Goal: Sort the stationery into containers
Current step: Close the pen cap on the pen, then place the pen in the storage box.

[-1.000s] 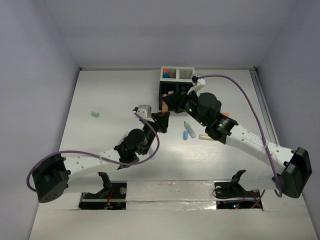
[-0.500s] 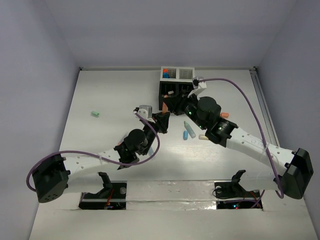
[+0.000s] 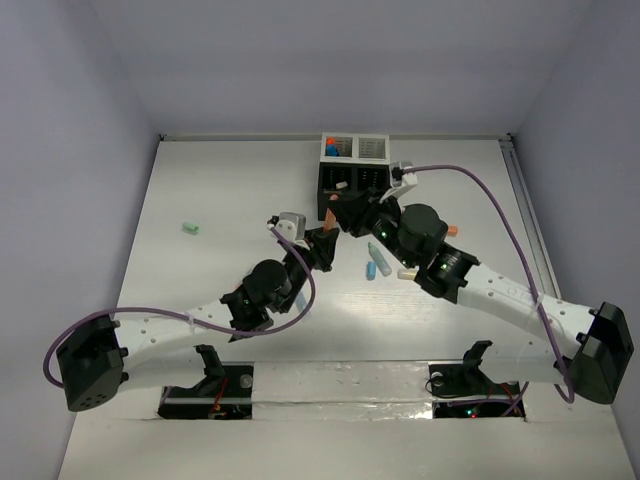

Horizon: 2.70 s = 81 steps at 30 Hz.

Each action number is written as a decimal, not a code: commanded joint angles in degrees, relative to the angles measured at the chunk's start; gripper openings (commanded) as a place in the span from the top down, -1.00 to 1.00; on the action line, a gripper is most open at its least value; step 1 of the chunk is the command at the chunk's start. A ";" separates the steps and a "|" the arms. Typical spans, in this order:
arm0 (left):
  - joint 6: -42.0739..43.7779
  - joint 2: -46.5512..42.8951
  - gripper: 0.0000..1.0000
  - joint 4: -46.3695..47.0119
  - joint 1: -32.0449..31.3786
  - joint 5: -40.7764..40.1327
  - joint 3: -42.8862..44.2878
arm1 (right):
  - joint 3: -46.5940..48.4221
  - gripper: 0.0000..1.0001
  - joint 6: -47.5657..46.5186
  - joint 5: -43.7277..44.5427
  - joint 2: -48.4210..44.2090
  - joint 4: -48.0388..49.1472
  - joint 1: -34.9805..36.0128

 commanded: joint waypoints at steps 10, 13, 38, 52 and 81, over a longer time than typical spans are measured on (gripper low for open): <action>6.26 -3.00 1.00 8.30 1.65 -3.08 9.09 | -10.90 1.00 3.92 -4.23 0.81 -8.41 5.06; 7.58 -3.18 1.00 8.04 2.18 -2.99 10.41 | -12.49 1.00 5.25 -3.88 1.42 -7.79 6.47; -2.70 2.18 1.00 6.98 7.02 11.78 10.77 | -8.81 1.00 6.22 4.03 0.46 -5.69 6.48; -0.42 -2.30 0.45 4.79 7.02 12.21 8.83 | 1.99 1.00 5.08 0.87 6.52 -3.76 2.26; -2.35 -22.16 -0.76 -11.13 7.02 8.26 -11.72 | 43.37 1.00 -12.57 10.78 43.51 2.05 -24.64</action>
